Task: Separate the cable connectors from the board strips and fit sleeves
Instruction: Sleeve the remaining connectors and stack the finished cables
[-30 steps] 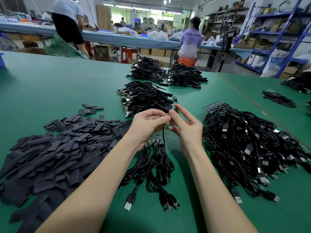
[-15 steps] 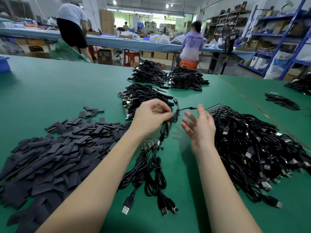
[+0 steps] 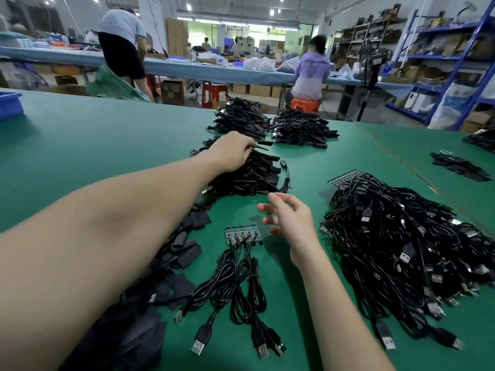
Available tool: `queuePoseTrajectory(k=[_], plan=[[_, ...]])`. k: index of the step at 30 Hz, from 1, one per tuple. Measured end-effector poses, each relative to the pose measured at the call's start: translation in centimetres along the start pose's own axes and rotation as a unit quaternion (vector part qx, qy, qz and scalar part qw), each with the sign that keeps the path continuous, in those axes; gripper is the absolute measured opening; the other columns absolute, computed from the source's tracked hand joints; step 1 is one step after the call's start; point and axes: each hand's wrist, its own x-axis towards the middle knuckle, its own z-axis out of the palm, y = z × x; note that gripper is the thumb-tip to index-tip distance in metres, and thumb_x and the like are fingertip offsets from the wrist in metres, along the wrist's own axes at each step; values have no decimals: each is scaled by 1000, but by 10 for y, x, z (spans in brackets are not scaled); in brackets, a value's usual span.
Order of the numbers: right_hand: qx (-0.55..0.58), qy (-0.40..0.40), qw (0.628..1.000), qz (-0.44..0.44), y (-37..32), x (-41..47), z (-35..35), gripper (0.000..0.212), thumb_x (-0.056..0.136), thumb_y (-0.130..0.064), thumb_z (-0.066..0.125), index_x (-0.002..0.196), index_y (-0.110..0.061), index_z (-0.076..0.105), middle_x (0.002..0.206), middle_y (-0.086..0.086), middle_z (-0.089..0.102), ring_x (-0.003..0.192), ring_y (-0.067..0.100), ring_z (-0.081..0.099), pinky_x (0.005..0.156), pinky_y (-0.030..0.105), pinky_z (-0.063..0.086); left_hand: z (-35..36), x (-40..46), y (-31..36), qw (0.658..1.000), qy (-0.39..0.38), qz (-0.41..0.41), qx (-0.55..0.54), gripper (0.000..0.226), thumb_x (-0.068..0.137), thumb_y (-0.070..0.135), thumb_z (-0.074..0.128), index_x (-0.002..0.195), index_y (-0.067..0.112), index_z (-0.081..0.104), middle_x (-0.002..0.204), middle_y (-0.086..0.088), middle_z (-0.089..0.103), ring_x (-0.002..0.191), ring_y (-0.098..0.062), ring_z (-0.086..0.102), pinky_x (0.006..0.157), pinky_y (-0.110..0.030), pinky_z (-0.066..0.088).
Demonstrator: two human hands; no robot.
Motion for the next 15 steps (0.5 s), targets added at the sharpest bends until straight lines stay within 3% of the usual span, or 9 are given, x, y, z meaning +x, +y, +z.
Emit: queuePoseTrajectory(k=[3,5,8,10,12,13,15], plan=[[-73,4,997,-32,2,2,-1,7,99,-29,63,99,-25,69,83,-9,79,61,5,61,56,18,48,1,-9,-1,997,71,29,-28,36,102,18,51,137,13,60,134,-10,63,128,-30,53,109,-43,40],[-202,4,977,-72,5,4,-4,12,97,-31,63,96,-25,74,87,-11,78,79,7,66,73,23,51,-3,-24,4,988,137,27,-66,35,99,18,56,133,13,60,133,-8,62,130,-28,51,111,-44,38],[-436,-40,894,-93,5,2,-3,20,94,-39,61,106,-32,75,101,-17,73,98,10,66,89,29,51,-2,-57,13,970,195,-6,-143,23,96,18,58,118,15,66,121,-3,67,119,-25,55,105,-41,42],[-506,-67,855,-90,3,1,-1,17,93,-43,63,105,-35,73,100,-19,69,99,12,65,91,32,53,6,-84,20,963,193,-36,-185,15,95,16,59,105,17,69,102,3,70,100,-18,60,94,-28,45],[-505,-77,855,-88,3,2,-1,11,92,-43,68,98,-34,70,94,-18,68,95,12,65,88,31,53,14,-110,25,957,147,-68,-239,10,94,17,62,96,22,70,87,14,67,81,-4,61,77,-8,42],[-478,-80,871,-85,2,3,-2,9,91,-40,71,95,-32,69,90,-16,68,89,10,65,85,29,52,17,-120,27,954,106,-80,-268,9,95,19,62,94,24,70,86,18,67,79,1,61,73,-4,41],[-356,-91,928,-67,-1,3,-7,9,88,-31,78,91,-27,71,76,-12,69,67,4,62,70,19,47,21,-130,28,941,6,-91,-325,8,98,27,62,100,26,70,94,14,70,88,-2,65,82,-13,48]])
